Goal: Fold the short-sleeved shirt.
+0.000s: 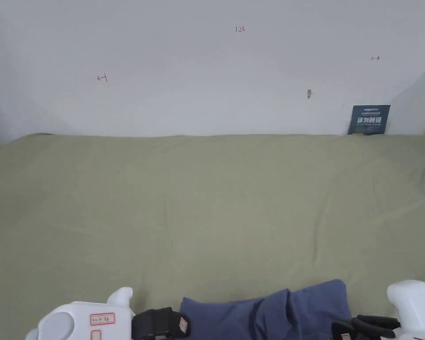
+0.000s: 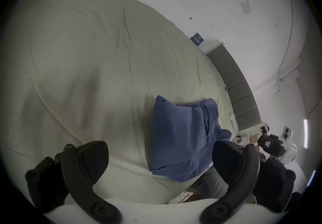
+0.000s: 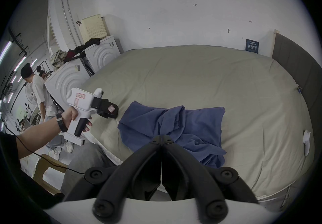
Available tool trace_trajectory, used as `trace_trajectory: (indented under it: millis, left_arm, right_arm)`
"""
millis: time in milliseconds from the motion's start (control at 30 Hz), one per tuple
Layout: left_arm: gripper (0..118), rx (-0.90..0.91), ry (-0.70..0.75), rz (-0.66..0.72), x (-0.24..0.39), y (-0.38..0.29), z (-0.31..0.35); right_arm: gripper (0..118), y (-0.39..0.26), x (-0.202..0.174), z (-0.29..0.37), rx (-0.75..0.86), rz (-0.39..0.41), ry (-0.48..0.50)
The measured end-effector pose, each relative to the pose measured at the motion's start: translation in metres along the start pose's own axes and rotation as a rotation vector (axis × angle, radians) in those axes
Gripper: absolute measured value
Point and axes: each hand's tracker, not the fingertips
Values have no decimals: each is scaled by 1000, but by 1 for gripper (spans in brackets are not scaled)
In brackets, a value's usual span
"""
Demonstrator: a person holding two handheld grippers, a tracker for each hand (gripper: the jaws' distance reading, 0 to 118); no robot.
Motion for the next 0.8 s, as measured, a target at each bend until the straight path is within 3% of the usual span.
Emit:
trace_trajectory:
  millis: [67,133,300,467,500,533,567,667,800]
  left_arm:
    - [118,-5,-14,33,-4,2,-12]
    - [118,100,-95,-26,0,0,-15]
    - [118,38,-220,50,5,2,-53]
    - [116,39,-83,-63,34,3,-68]
    - [97,22,-112,-49,35,6,-66]
    - [11,24,-128,-31,35,5,-61]
    - [11,47,-91,-79,37,5,-59]
    - [11,25,-93,-49,47,8,-38]
    - [11,66,14,-43,41,16,-19]
  right_arm:
    - [0,1,0,1,5,-3,5]
    - [0,-1,4,2,14,-10,11]
    - [0,-5,12,-1,7,-34,-6]
    - [0,-9,20,-7,-20,-56,-44]
    - [0,-10,21,-9,-24,-58,-45]
    - [0,-11,21,-11,-28,-58,-48]
    - [0,-11,22,-13,-31,-56,-49]
    - [0,-13,22,-16,-32,-68,-49]
    - [0,-15,20,-18,-30,-85,-35]
